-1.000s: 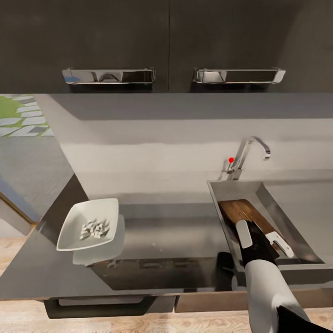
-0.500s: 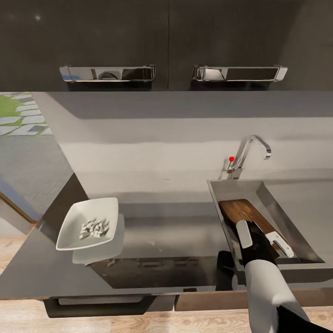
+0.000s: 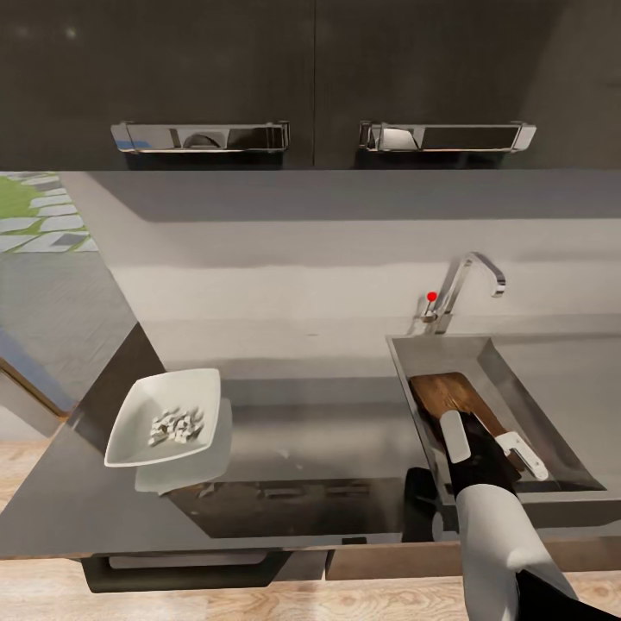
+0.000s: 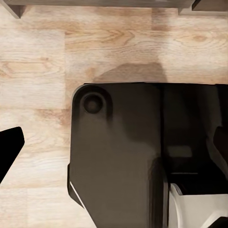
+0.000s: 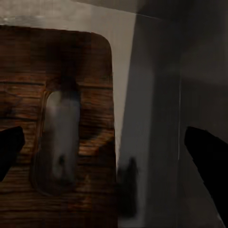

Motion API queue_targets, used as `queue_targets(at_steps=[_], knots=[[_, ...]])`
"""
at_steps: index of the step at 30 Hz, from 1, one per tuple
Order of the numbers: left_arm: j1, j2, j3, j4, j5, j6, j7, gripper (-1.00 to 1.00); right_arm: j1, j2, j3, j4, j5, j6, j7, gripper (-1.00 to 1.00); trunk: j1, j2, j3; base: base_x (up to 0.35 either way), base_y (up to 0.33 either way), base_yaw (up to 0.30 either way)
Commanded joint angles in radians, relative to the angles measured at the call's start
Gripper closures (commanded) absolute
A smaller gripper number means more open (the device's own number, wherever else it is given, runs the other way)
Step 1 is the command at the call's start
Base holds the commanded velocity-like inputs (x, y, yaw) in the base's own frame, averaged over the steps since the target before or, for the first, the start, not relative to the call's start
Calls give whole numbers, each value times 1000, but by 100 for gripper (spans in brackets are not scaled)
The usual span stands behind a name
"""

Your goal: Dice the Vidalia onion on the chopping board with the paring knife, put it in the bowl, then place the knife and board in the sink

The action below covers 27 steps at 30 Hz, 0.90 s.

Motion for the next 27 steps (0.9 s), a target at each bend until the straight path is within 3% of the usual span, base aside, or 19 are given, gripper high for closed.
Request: queue_targets(at_steps=[1, 12, 15, 18, 21, 27], knots=[[0, 0, -8, -2, 7, -2, 4, -100, -1, 0, -3, -2, 0, 10, -2, -100, 1, -2, -2, 0, 0, 0], [0, -1, -8, -1, 7, -2, 4, -100, -1, 1, 1, -14, -2, 13, -2, -100, 1, -2, -2, 0, 0, 0], [0, -1, -8, -1, 7, -2, 4, -100, -1, 2, 18, -92, -2, 39, -4, -100, 1, -2, -2, 0, 0, 0], [0, 0, -8, -1, 7, -2, 4, -100, -1, 7, 110, -297, -6, 183, -4, -100, 1, -2, -2, -66, -45, 0], [0, 0, -10, -1, 7, -4, 4, -100, 0, 6, 145, -416, -9, 313, 14, -100, 1, -2, -2, -227, -117, 0], [0, 0, -10, -2, 6, -4, 4, -100, 0, 0, 159, -494, -5, 540, 274, -100, 1, -2, -2, -293, -129, 0]])
